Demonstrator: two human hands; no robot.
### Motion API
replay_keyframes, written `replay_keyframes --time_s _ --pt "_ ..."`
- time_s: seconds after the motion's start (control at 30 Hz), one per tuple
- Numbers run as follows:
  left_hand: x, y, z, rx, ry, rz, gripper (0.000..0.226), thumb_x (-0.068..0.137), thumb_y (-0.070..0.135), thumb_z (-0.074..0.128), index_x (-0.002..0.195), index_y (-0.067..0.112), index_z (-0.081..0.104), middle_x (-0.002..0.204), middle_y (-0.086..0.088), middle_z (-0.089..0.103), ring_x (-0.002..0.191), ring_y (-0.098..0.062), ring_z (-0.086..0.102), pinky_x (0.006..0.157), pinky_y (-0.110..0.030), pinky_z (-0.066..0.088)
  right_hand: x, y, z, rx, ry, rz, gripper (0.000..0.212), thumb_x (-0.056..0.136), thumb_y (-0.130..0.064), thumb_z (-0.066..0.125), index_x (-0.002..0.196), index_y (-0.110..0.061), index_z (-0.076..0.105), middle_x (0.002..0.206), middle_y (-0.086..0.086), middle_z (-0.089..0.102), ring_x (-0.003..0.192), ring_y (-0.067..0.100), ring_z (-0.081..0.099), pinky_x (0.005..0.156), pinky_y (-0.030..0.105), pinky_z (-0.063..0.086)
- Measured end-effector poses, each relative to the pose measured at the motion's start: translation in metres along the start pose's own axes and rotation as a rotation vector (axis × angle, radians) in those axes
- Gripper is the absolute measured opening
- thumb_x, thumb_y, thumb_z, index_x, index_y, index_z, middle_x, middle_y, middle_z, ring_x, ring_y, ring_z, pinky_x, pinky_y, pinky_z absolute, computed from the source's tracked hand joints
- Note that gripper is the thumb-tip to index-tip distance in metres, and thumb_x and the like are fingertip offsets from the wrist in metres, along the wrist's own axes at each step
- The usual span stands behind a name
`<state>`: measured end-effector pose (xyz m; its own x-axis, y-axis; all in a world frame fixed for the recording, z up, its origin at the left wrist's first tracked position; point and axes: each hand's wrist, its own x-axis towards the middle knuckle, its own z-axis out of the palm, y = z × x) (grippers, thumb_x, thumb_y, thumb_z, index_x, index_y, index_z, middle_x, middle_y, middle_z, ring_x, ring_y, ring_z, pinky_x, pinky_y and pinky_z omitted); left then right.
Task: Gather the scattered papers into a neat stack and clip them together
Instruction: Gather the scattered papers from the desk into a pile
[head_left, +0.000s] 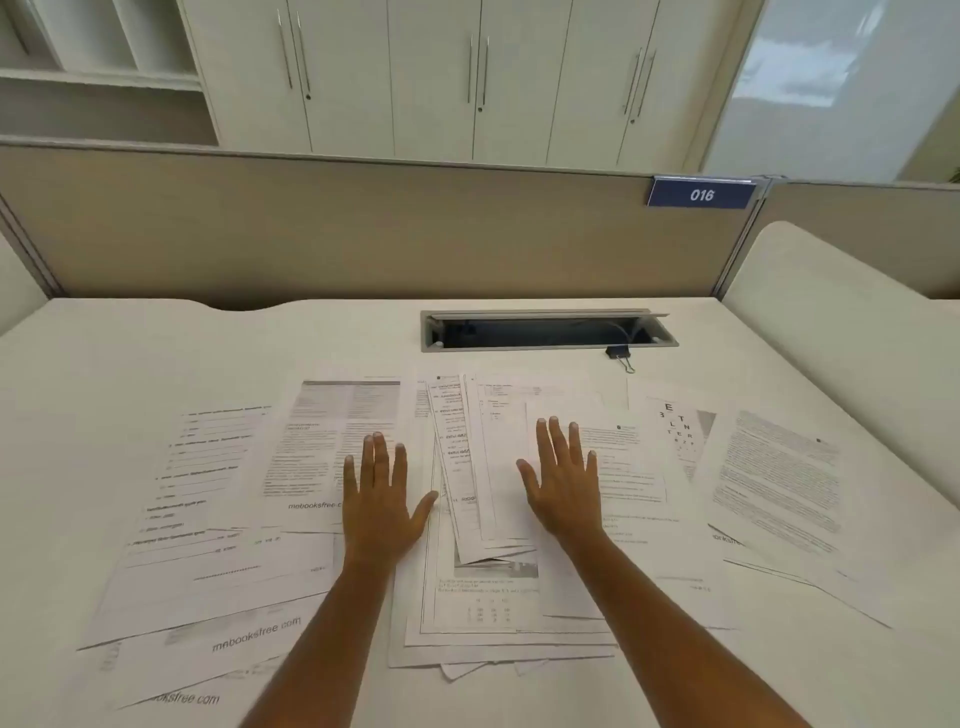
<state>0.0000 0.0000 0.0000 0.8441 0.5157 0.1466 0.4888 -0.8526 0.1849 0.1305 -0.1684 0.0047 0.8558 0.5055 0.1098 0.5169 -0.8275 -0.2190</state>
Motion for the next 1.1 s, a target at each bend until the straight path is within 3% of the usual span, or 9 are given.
replay_keyframes --time_s 0.1,0.3,0.5,0.6,0.7,0.83,0.93,1.03,1.1 --pt "-0.001 -0.005 0.011 -0.031 0.002 -0.012 0.121 0.061 0.073 -0.032 0.141 0.006 0.029 0.15 -0.024 0.021 0.141 -0.039 0.014 0.115 -0.051 0.007 -0.009 0.003 0.009 -0.008 -0.075 0.051 0.064 0.096 -0.048 0.022 0.147 -0.019 -0.004 0.158 0.004 -0.004 0.145 0.026 -0.006 0.116 0.049 0.005" --pt "-0.001 -0.01 0.025 -0.069 -0.033 -0.061 0.125 0.055 0.073 -0.037 0.144 0.011 0.025 0.152 -0.02 0.021 0.142 -0.033 0.019 0.115 -0.049 0.015 -0.019 0.008 0.022 0.036 -0.091 0.077 0.063 0.096 -0.046 0.026 0.147 -0.016 0.007 0.158 0.007 0.003 0.145 0.025 0.003 0.117 0.045 0.004" --pt "-0.003 -0.008 0.023 -0.075 -0.057 -0.074 0.121 0.058 0.071 -0.035 0.143 0.011 0.027 0.152 -0.019 0.023 0.141 -0.032 0.021 0.115 -0.048 0.016 -0.018 0.006 0.018 0.07 -0.099 0.105 0.061 0.095 -0.044 0.03 0.147 -0.015 0.015 0.157 0.01 0.006 0.145 0.025 0.004 0.118 0.044 0.003" --pt "-0.004 -0.007 0.018 -0.102 -0.066 -0.08 0.119 0.062 0.069 -0.033 0.14 0.008 0.034 0.148 -0.022 0.03 0.138 -0.035 0.028 0.113 -0.05 0.021 -0.018 0.001 0.01 0.048 -0.155 0.198 0.066 0.093 -0.047 0.034 0.147 -0.015 0.012 0.156 0.017 0.006 0.144 0.031 0.004 0.116 0.051 0.007" --pt "-0.006 -0.004 0.013 -0.102 -0.056 -0.061 0.108 0.077 0.062 -0.022 0.128 0.0 0.051 0.134 -0.028 0.047 0.124 -0.043 0.047 0.101 -0.055 0.037 -0.017 -0.001 -0.001 0.004 -0.235 0.348 0.077 0.087 -0.051 0.041 0.146 -0.016 0.007 0.153 0.023 0.008 0.142 0.038 0.007 0.11 0.058 0.016" --pt "-0.009 -0.003 0.005 -0.044 -0.134 -0.044 0.085 0.091 0.049 0.0 0.113 -0.004 0.063 0.117 -0.031 0.06 0.105 -0.044 0.061 0.084 -0.057 0.05 -0.017 -0.002 -0.011 -0.015 -0.305 0.38 0.079 0.085 -0.046 0.047 0.146 -0.015 0.006 0.15 0.025 0.015 0.138 0.041 0.017 0.106 0.055 0.029" --pt "-0.01 -0.003 0.005 -0.003 -0.141 -0.028 0.081 0.093 0.044 0.002 0.105 -0.003 0.067 0.108 -0.03 0.065 0.096 -0.042 0.065 0.075 -0.054 0.053 -0.015 -0.005 -0.014 -0.037 -0.335 0.376 0.076 0.085 -0.037 0.048 0.145 -0.016 0.005 0.147 0.026 0.022 0.135 0.041 0.024 0.105 0.053 0.034" --pt "-0.01 0.0 0.002 0.018 -0.144 -0.024 0.06 0.083 0.036 0.027 0.1 -0.004 0.069 0.103 -0.03 0.067 0.09 -0.042 0.067 0.069 -0.053 0.055 -0.014 -0.006 -0.015 -0.061 -0.336 0.355 0.078 0.084 -0.028 0.051 0.145 -0.018 0.003 0.141 0.026 0.032 0.128 0.041 0.034 0.102 0.049 0.04" --pt "-0.011 0.0 -0.001 0.036 -0.145 -0.032 0.055 0.077 0.033 0.033 0.096 -0.003 0.07 0.098 -0.028 0.069 0.086 -0.041 0.069 0.065 -0.051 0.056 -0.014 -0.005 -0.018 -0.058 -0.281 0.307 0.079 0.084 -0.02 0.052 0.146 -0.016 0.003 0.128 0.021 0.046 0.116 0.035 0.048 0.094 0.04 0.046"
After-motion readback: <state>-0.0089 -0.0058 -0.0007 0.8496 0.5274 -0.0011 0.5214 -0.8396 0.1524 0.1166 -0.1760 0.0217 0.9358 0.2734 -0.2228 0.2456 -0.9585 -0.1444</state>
